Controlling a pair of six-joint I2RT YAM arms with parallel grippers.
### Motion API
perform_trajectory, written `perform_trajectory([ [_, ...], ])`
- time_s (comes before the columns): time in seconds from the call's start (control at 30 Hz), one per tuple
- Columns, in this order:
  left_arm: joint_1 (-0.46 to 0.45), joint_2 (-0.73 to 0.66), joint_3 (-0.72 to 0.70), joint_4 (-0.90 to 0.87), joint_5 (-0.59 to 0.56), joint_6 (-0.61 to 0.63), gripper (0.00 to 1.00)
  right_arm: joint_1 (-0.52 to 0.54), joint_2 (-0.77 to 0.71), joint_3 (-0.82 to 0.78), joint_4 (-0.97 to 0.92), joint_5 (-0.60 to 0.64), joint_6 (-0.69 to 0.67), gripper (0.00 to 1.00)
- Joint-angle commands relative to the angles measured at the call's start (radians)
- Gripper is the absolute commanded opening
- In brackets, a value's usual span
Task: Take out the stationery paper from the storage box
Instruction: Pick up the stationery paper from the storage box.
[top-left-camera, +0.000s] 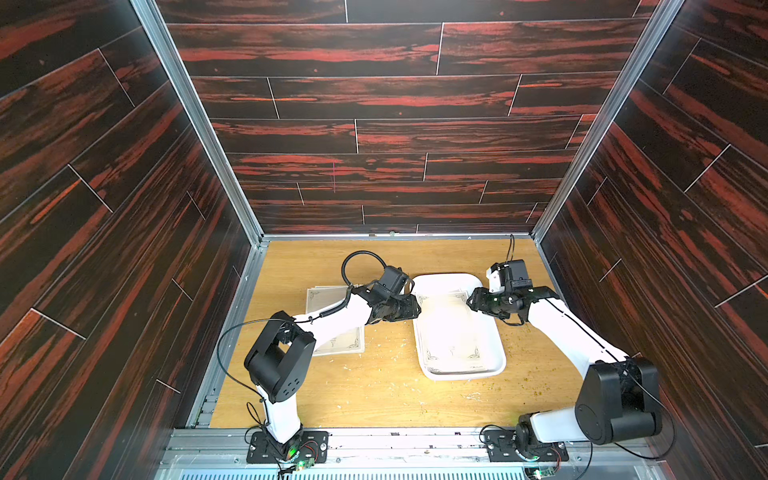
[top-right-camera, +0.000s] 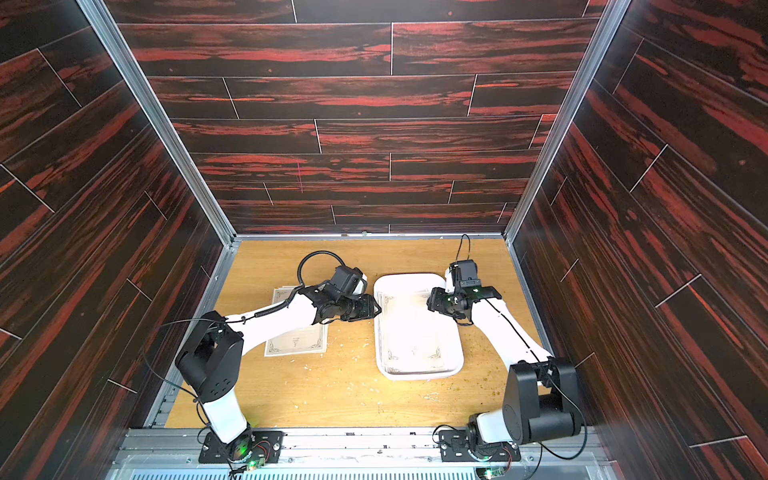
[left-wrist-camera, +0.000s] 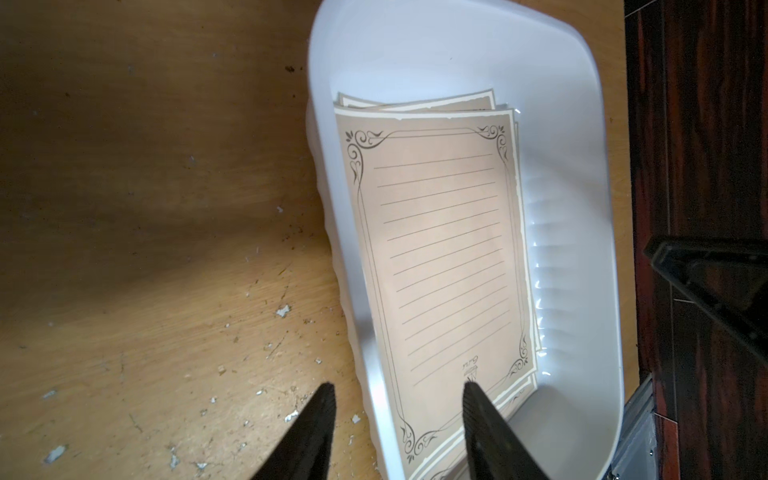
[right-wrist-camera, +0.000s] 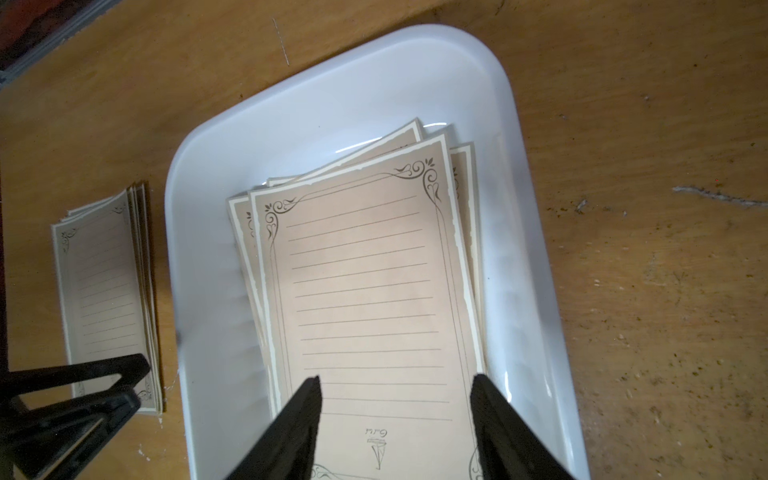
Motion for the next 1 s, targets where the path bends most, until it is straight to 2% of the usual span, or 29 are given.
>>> perform_trajectory([
  [0.0,-0.005,-0.001,0.02,-0.027,0.002,-0.014,0.5,0.005,0.029,-0.019,0.007,0.02,-0.017,0.6],
  [0.37,-0.005,0.04,0.053,-0.054,0.033,-0.001,0.46,0.033,0.095,-0.027,0.023,0.09,-0.03,0.6],
  [0.97,-0.005,0.08,0.071,-0.09,0.06,0.001,0.44,0.047,0.214,-0.003,0.056,0.115,-0.051,0.63],
])
